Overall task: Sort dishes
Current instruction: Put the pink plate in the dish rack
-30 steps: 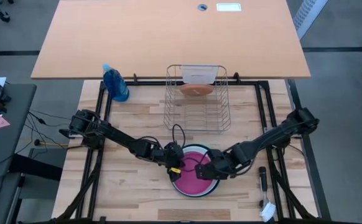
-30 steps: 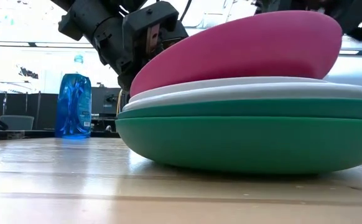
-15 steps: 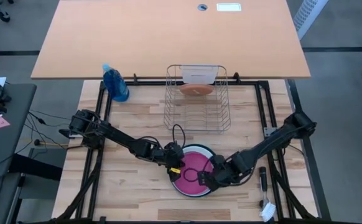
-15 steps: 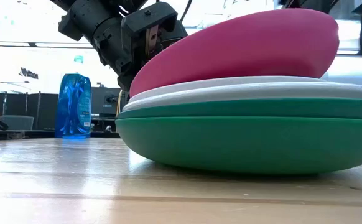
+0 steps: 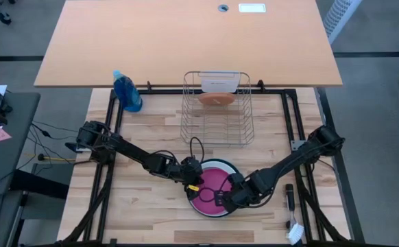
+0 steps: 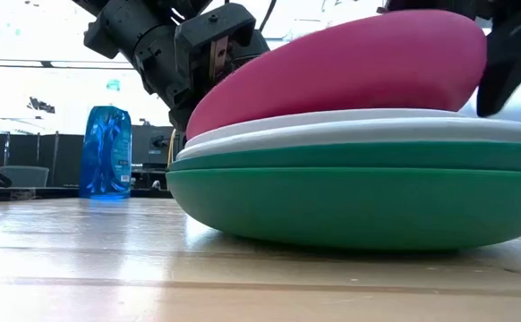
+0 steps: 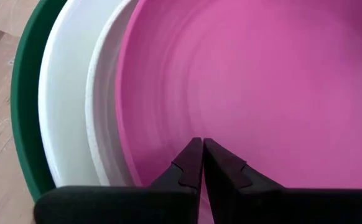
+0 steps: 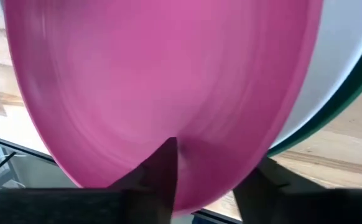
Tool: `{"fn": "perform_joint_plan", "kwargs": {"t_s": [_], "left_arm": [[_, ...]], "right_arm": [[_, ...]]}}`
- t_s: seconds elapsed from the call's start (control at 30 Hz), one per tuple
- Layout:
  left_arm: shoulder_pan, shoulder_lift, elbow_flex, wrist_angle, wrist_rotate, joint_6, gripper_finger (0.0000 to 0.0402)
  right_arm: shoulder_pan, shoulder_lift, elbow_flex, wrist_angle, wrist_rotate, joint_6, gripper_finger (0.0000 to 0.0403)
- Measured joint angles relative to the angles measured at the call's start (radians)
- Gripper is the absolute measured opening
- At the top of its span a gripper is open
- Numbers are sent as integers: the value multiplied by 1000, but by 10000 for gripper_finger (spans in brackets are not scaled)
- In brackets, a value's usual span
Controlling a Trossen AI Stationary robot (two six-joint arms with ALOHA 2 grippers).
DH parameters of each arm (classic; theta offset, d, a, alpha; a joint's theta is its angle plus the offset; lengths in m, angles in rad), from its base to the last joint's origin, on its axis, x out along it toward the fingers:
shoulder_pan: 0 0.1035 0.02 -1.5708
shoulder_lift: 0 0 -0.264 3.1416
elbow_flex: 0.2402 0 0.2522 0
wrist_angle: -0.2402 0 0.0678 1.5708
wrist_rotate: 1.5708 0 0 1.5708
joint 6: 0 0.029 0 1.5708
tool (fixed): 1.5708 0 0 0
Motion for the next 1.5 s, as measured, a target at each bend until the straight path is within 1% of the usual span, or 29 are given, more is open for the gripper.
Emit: {"fn": "perform_joint_plan", "kwargs": {"t_s": [0.13,0.23,0.33,0.47,0.53,0.63,0.7,0.87,1.0,1.1,1.17,1.27,1.33,1.4,1.5], "left_arm": [[0,0,0,-1,0,-1,10],[0,0,0,-2,3,-1,10],[-1,-4,0,-2,20,0,10],[-1,-33,-2,-9,98,7,10],[-1,-69,-4,-23,119,7,10],[-1,-148,-5,-35,106,27,10],[-1,-205,-4,-48,78,49,10],[11,-353,-3,-136,-36,130,10],[30,-475,-3,-186,-70,190,10],[47,-569,-3,-212,-94,198,11],[57,-635,-3,-219,-151,200,12],[64,-739,3,-216,-267,214,18],[66,-798,28,-172,-289,321,25],[66,-839,65,-132,-290,486,35],[66,-852,159,-158,-304,681,58]], "right_arm": [[2,-1,0,-6,1,3,87],[5,-1,-1,-13,0,-2,60],[8,-4,-1,-15,0,-6,45],[9,-17,-1,-36,0,-23,32],[8,-32,-1,-58,10,-35,25],[6,-60,0,-107,42,-43,15],[5,-74,0,-147,61,-42,12],[-25,-117,0,-217,94,-76,9],[-57,-158,0,-228,140,-113,9],[-87,-207,0,-233,181,-152,8],[-114,-242,0,-231,194,-184,8],[-162,-301,0,-232,195,-250,8],[-201,-345,0,-241,167,-298,8],[-253,-390,0,-259,114,-355,8],[-343,-455,0,-254,54,-457,8]]}}
